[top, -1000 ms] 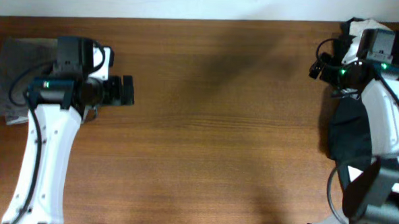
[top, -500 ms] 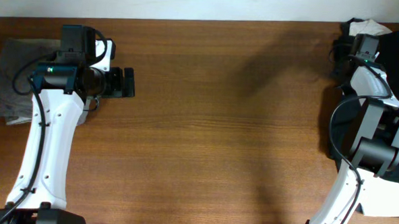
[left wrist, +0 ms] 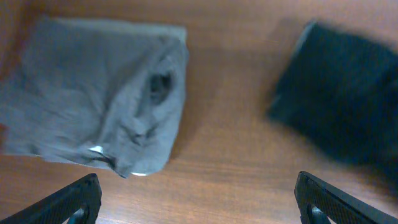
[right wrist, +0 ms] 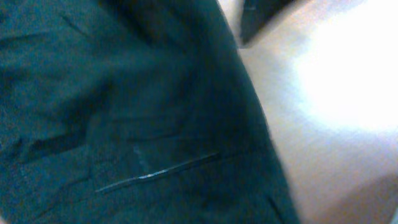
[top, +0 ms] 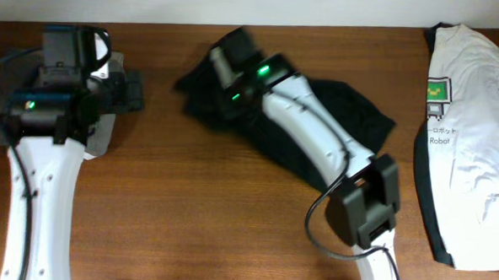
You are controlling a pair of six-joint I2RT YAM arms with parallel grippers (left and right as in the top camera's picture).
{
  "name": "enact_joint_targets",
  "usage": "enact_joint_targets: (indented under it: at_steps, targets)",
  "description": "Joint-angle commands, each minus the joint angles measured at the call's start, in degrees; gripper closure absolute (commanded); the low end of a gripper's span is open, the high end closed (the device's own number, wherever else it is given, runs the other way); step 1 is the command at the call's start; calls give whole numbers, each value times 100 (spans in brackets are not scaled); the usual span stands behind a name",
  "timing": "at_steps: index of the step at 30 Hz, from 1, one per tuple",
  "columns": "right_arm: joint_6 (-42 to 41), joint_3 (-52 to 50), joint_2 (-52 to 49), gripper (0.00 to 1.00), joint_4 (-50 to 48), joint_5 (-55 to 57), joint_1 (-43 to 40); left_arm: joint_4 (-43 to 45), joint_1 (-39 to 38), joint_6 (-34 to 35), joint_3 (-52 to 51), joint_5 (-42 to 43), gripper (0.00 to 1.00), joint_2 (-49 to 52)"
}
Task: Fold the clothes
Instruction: 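Drag the black shorts with the right gripper to the table center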
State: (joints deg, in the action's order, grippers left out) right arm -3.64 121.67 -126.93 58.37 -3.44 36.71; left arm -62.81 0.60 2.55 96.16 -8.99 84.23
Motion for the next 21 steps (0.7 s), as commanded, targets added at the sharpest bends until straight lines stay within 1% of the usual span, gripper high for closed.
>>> enact_joint_targets:
  at_steps: [1,3,4,5,6,7,9,10,11,12,13,14,15,16,17,18,20,21]
  targets:
    - [-240,87,256,47,251,566,44,-122,31,-90,122,-111,1,-181]
    - [-804,87,426,46,726,501,-505,-184,31,-90,122,44,1,-94]
    - [-942,87,476,46,938,339,-800,-181,31,-92,122,262,9,-2]
    - [-1064,87,503,46,1307,-114,-1368,-188,28,-90,122,367,17,179]
    - [-1084,85,492,46,1537,-330,-1768,-223,20,-90,122,365,21,352]
    - [-1086,28,474,45,1884,-525,-2293,-273,20,-92,122,363,21,704]
    - [-1082,-214,474,40,2146,-490,-2914,-286,22,-90,122,365,21,1294]
    - [-1088,-590,472,40,1985,-332,-3366,-289,20,-90,122,365,21,1591]
    - [-1176,-1027,472,41,1582,-297,-3694,-284,20,-90,122,365,23,1799]
    - [-1311,-1469,470,56,1165,-306,-3919,-238,22,-90,122,367,23,1921]
    - [-1340,-1937,470,74,807,-601,-4096,-214,15,-92,122,382,27,1998]
    - [-1338,-2588,470,80,527,-1281,-4201,-210,15,-92,122,382,47,2085]
    - [-1335,-2914,470,80,522,-1482,-4199,-190,15,-94,120,382,62,2210]
    - [-1316,-3053,470,76,610,-1478,-4201,-181,15,-111,116,378,62,2389]
    - [-1071,-3075,472,66,925,-1456,-4256,-175,15,-223,107,361,63,2708]
    - [-1029,-3075,476,65,1080,-1460,-4306,-146,15,-219,107,415,63,2973]
    - [-616,-3075,540,65,1408,-1655,-4365,393,15,-221,107,951,67,3718]
    - [-555,-3075,673,65,1453,-1694,-4347,750,15,-219,107,1217,72,4046]
